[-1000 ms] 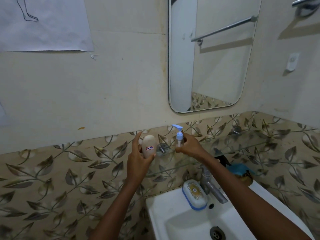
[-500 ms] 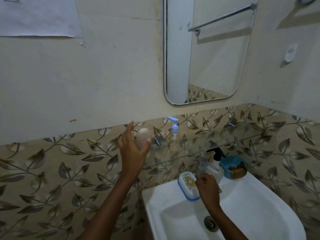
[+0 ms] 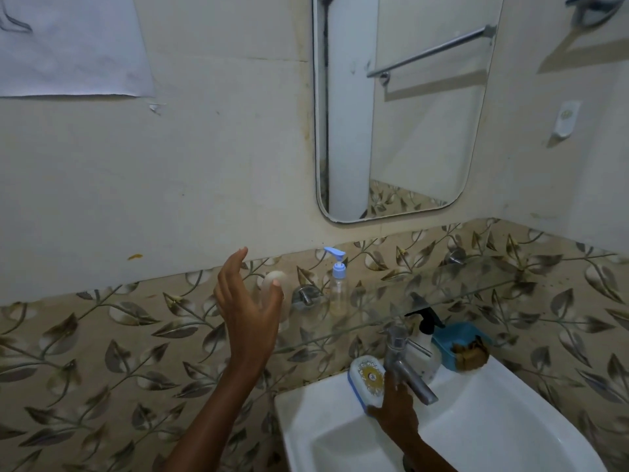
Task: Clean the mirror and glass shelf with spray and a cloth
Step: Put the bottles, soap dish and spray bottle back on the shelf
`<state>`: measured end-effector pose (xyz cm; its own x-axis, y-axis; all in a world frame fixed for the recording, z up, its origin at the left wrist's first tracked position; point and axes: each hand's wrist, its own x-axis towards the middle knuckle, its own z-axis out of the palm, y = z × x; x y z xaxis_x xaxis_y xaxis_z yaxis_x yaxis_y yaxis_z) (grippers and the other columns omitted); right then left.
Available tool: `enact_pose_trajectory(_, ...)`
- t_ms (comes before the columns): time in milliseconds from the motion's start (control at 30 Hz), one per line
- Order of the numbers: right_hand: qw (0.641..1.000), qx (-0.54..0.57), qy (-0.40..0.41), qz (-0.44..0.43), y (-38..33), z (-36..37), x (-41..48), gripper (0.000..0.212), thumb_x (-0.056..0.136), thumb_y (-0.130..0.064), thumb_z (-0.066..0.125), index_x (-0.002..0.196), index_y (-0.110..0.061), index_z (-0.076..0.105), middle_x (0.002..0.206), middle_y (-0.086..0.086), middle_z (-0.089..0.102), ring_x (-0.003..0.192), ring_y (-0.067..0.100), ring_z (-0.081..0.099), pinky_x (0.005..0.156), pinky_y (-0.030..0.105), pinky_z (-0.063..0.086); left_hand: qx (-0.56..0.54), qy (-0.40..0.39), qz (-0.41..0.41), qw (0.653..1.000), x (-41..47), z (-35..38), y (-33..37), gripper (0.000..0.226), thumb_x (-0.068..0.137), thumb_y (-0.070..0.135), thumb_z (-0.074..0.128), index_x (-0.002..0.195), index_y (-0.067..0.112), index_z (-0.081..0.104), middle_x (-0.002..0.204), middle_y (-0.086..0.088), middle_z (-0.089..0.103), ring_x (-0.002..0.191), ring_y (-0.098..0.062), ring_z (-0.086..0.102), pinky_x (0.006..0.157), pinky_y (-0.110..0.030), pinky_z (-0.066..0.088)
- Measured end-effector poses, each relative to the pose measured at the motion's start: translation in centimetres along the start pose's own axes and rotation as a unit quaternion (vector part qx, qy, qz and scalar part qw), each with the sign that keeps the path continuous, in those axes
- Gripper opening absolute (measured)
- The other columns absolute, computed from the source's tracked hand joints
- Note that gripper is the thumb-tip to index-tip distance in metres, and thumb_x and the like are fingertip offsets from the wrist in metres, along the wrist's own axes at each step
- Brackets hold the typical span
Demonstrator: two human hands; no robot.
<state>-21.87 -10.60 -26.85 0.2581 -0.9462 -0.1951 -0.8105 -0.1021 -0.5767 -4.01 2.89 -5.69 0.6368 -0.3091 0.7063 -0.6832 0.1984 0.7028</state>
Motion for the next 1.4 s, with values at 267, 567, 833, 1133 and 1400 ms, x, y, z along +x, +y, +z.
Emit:
enact_pose_trajectory(267,1.000,0.008,-0.005,0.021,0.4,0.6,0.0,0.089,0.083,-0.043,0.058,0.147,-0.018,0.002,0.139,0.010,0.035,0.128,0.024,0.038,0.111,0.038,0.032,0.021,-0.013,0.009,1.000,-1.0,0.2,0.1,0.056,0.078,0.030,0.052,0.131,0.018,0.041,0.127,0.009,0.041,0.121,-0.017,0.037,0.106,-0.048,0.031)
enact_pose_trajectory(567,0.997,-0.046,0.053,0.022,-1.1,1.8,0.3,0.095,0.078,-0.053,0.061,0.147,-0.024,0.003,0.150,0.010,0.018,0.133,0.027,0.032,0.112,0.045,0.030,0.037,-0.043,-0.025,0.998,-1.9,0.1,1.1,0.065,0.071,0.043,0.041,0.131,0.017,0.043,0.132,-0.002,0.047,0.125,-0.023,0.038,0.107,-0.046,0.027)
enact_pose_trajectory(833,0.965,0.167,0.196,-0.055,-2.3,-2.8,-6.7,0.083,0.051,-0.019,0.086,0.126,-0.004,0.054,0.121,0.021,0.058,0.114,0.037,0.054,0.101,0.040,0.038,0.036,-0.048,-0.016,0.998,-2.2,-0.1,1.0,0.061,0.072,0.041,0.041,0.128,0.018,0.046,0.130,0.001,0.048,0.121,-0.017,0.039,0.102,-0.037,0.027)
enact_pose_trajectory(1133,0.887,0.142,0.408,-0.163,-5.4,-14.6,-9.4,0.069,0.060,-0.021,0.084,0.123,-0.011,0.055,0.116,0.018,0.051,0.106,0.037,0.044,0.085,0.039,0.037,0.044,-0.035,0.009,0.998,-2.0,0.8,1.6,0.050,0.077,0.019,0.054,0.126,0.012,0.050,0.132,-0.010,0.050,0.124,-0.029,0.043,0.104,-0.054,0.031)
enact_pose_trajectory(1400,0.945,0.064,0.287,-0.140,-9.2,-15.4,-1.7,0.068,0.070,-0.045,0.072,0.129,-0.020,0.050,0.126,0.016,0.050,0.118,0.035,0.040,0.099,0.043,0.034,0.067,-0.041,0.004,0.997,-2.6,1.2,1.1,0.048,0.082,0.008,0.066,0.127,0.008,0.050,0.136,-0.012,0.048,0.128,-0.032,0.040,0.107,-0.054,0.028)
